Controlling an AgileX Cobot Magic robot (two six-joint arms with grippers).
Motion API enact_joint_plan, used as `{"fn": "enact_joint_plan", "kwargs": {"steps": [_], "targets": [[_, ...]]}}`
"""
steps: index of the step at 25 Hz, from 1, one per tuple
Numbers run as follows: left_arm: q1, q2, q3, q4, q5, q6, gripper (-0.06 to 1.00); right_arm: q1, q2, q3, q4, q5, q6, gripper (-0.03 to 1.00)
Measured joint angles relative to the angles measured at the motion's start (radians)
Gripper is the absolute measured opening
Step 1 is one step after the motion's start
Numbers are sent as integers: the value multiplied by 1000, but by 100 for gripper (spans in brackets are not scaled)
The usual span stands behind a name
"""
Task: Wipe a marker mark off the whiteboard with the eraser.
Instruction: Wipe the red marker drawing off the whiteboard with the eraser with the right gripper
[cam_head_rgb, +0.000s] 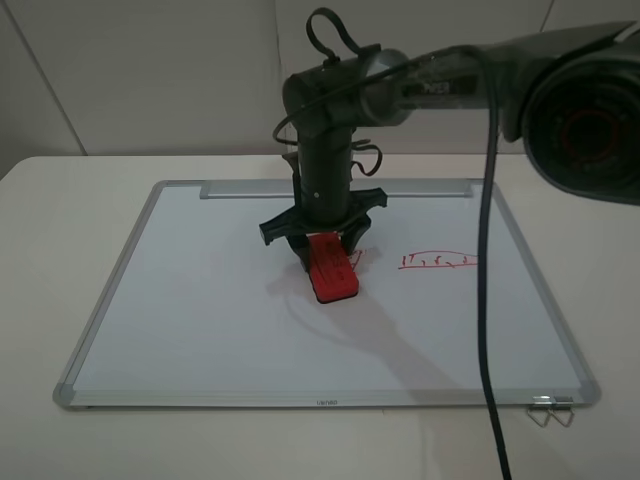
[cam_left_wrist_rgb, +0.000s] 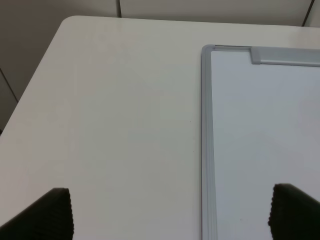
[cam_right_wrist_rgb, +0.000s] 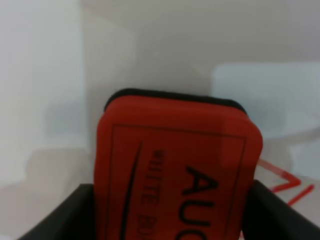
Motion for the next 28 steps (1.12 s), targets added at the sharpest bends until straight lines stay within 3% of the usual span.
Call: {"fn": "enact_joint_plan", "kwargs": {"steps": [8, 13, 18, 28], "targets": [[0, 0, 0, 0, 0, 0, 78, -94, -24, 79, -5, 18, -35, 50], [0, 0, 0, 0, 0, 0, 78, -108, -26, 79, 0, 23, -56, 50], [0, 0, 0, 0, 0, 0, 78, -75, -31, 79, -24, 21, -67, 50], [0, 0, 0, 0, 0, 0, 78, 48, -9, 1, 45, 27, -101, 50]]}}
